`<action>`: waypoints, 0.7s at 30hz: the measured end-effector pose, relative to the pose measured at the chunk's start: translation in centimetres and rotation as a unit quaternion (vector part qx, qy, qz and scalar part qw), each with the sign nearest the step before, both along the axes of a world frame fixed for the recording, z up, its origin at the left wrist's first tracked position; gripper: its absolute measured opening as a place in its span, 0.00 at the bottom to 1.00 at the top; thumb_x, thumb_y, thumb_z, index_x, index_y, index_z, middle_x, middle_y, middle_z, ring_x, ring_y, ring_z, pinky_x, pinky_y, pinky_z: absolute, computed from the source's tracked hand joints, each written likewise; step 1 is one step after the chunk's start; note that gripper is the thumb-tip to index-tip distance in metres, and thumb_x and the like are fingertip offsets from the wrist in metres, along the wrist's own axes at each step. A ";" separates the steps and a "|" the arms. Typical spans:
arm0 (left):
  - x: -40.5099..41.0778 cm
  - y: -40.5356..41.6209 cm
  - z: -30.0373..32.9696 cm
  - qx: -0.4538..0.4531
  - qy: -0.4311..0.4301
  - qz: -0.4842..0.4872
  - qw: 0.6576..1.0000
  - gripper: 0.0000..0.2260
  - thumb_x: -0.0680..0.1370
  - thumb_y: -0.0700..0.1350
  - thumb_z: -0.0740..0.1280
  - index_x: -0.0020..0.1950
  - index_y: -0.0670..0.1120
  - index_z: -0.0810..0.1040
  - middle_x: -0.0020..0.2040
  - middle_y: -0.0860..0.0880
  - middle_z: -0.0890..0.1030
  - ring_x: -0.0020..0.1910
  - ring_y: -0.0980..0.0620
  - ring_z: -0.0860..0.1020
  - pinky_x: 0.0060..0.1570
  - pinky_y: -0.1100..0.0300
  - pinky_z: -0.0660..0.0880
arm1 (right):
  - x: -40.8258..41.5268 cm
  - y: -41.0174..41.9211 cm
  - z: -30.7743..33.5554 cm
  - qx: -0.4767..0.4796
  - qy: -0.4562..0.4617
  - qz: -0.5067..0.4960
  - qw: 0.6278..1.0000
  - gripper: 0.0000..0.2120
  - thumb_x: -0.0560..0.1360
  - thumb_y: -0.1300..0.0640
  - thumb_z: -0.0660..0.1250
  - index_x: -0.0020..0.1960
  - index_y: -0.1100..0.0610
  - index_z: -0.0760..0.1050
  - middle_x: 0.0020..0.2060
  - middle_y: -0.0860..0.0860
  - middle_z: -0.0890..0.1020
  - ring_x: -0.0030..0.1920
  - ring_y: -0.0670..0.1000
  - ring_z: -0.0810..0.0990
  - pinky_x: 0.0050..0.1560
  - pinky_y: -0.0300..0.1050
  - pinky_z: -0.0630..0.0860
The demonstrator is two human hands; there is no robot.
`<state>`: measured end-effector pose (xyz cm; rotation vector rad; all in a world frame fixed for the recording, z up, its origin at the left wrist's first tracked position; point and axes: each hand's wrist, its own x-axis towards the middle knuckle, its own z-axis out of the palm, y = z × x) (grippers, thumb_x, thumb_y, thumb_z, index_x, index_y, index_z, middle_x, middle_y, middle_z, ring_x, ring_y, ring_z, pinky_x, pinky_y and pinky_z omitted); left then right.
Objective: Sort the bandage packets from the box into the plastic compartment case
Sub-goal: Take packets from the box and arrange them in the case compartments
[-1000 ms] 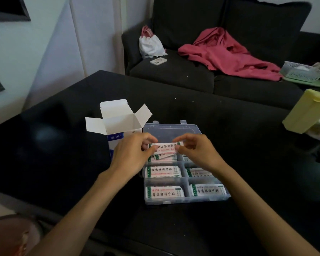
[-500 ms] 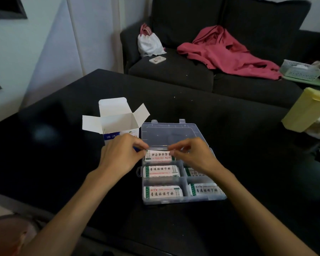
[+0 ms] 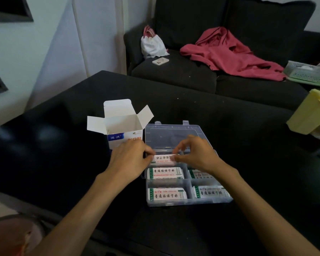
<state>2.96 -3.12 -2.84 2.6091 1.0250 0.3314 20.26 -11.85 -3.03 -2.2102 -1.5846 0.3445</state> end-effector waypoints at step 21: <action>0.0 0.0 -0.3 0.025 0.013 -0.040 0.999 0.11 0.79 0.51 0.63 0.60 0.57 0.78 0.56 0.55 0.79 0.54 0.54 0.76 0.50 0.56 0.76 | 0.9 1.3 1.4 -0.072 -0.089 0.097 0.989 0.08 0.71 0.47 0.70 0.48 0.49 0.81 0.47 0.45 0.81 0.45 0.44 0.77 0.48 0.43 0.76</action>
